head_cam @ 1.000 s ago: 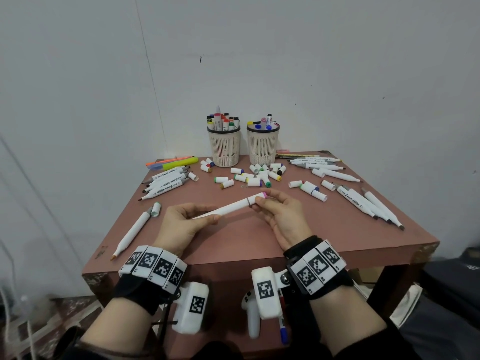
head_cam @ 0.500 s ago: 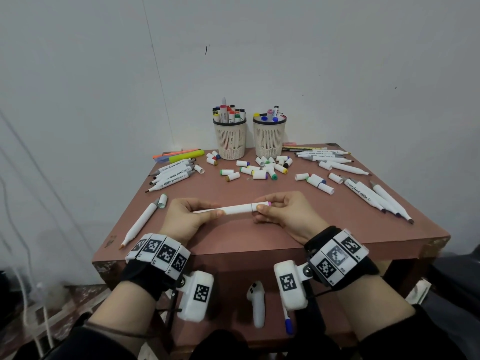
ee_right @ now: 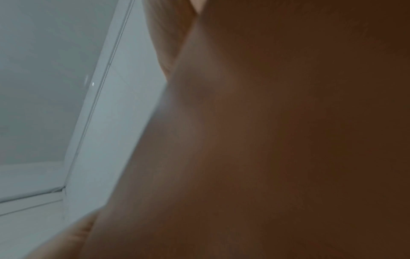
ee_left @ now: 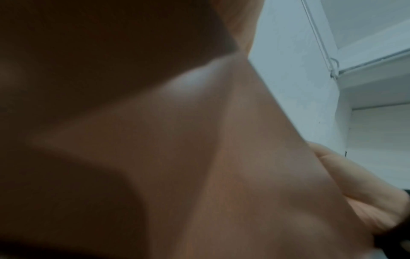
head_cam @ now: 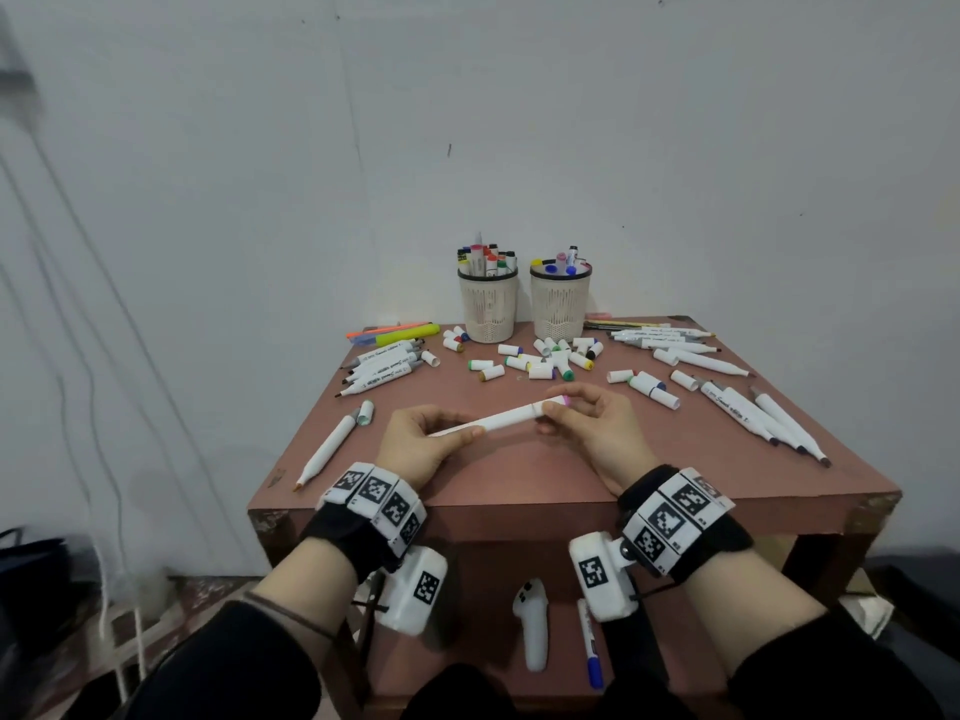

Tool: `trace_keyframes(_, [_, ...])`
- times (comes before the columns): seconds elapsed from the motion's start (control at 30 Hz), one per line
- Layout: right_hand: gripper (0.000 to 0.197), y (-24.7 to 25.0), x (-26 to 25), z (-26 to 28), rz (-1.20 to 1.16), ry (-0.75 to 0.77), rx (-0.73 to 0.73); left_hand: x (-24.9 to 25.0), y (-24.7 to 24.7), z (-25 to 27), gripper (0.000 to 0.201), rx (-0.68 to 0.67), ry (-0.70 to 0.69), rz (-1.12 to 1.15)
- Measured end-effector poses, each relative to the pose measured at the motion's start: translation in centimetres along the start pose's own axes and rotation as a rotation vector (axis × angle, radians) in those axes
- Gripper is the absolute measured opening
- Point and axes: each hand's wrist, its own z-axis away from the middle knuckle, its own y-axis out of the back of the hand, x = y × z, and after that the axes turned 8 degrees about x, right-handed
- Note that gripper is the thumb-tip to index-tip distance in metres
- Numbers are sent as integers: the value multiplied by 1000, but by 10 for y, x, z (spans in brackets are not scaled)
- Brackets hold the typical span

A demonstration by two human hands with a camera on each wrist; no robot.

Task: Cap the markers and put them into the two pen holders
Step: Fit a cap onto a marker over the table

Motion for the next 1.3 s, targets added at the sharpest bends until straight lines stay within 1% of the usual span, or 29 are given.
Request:
trace_keyframes(0.1, [14, 3, -2, 1, -25, 68, 46, 1, 6, 5, 13, -4, -15, -34])
trace_keyframes(0.2, [15, 7, -6, 3, -79, 102, 47, 7, 21, 9, 15, 13, -79, -90])
trace_keyframes(0.37, [17, 13, -26, 2, -92, 157, 52, 27, 62, 0, 15, 22, -151, -150])
trace_keyframes(0.43, [17, 13, -39, -3, -54, 181, 51, 33, 78, -7, 16, 13, -138, -203])
trace_keyframes(0.63, [18, 4, -85, -32, 185, 363, 71, 34, 115, -36, 21, -39, -47, -621])
trace_keyframes(0.73, [19, -6, -107, -52, 318, 479, 112, 30, 123, -43, 22, -91, -21, -801])
trace_keyframes(0.83, [21, -17, -122, -75, 506, 616, 141, 26, 126, -47, 20, -145, 0, -934])
trace_keyframes(0.93, [21, -26, -132, -95, 652, 698, 183, 24, 124, -50, 18, -190, 17, -1006])
trace_keyframes(1.07, [23, -32, -138, -121, 763, 770, 230, 23, 123, -56, 16, -261, 85, -1034])
trace_keyframes(1.23, [26, -31, -137, -155, 925, 851, 260, 19, 124, -63, 17, -251, 92, -1085])
trace_keyframes(1.3, [28, -29, -135, -168, 986, 859, 263, 18, 128, -64, 18, -230, 110, -1058])
